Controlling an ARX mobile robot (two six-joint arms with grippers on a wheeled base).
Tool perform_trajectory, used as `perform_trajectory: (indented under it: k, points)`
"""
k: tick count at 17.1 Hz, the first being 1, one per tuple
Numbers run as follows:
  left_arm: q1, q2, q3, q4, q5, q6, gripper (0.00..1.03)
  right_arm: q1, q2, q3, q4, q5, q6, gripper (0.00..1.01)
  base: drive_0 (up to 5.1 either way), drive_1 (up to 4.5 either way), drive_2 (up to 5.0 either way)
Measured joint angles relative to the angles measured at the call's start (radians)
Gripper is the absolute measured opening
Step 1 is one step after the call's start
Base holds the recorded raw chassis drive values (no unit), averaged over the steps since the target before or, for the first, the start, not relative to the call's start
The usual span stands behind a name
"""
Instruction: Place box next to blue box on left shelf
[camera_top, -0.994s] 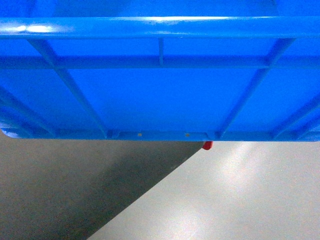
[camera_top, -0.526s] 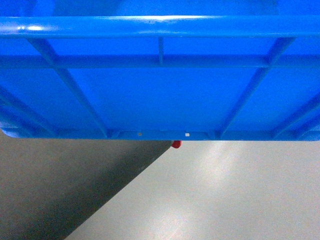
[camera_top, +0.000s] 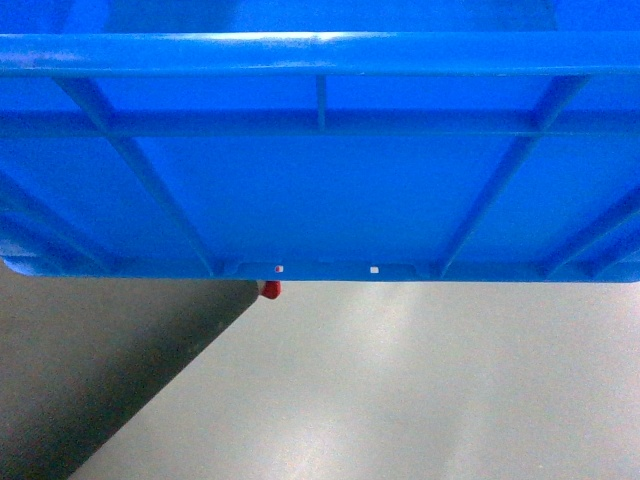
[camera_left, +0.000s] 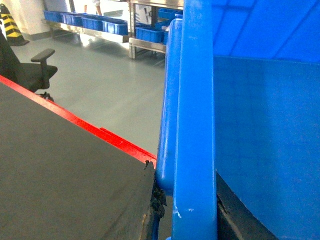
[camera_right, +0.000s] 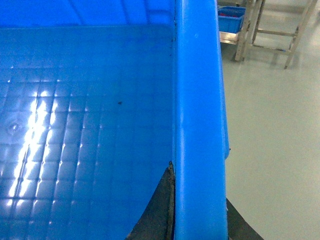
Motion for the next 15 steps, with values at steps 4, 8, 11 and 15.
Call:
perform_trajectory:
  k: [4, 8, 11, 15]
  points:
    - [0.000, 0.000, 0.000, 0.000, 0.000, 0.000, 0.17, 0.000, 0.000, 0.000, 0.000, 0.000, 0.000, 0.08, -1.6, -1.57, -1.6]
    - [0.000, 0.000, 0.000, 0.000, 0.000, 0.000, 0.17, 0.000, 0.000, 0.000, 0.000, 0.000, 0.000, 0.08, -1.6, -1.58, -1.6]
    - [0.000, 0.000, 0.000, 0.000, 0.000, 0.000, 0.17, 0.000, 0.000, 0.000, 0.000, 0.000, 0.000, 0.08, -1.5, -1.52, -1.5]
    - [0.000, 0.000, 0.000, 0.000, 0.000, 0.000, 0.17, 0.000, 0.000, 0.000, 0.000, 0.000, 0.000, 0.08, -1.5, -1.50, -1.5]
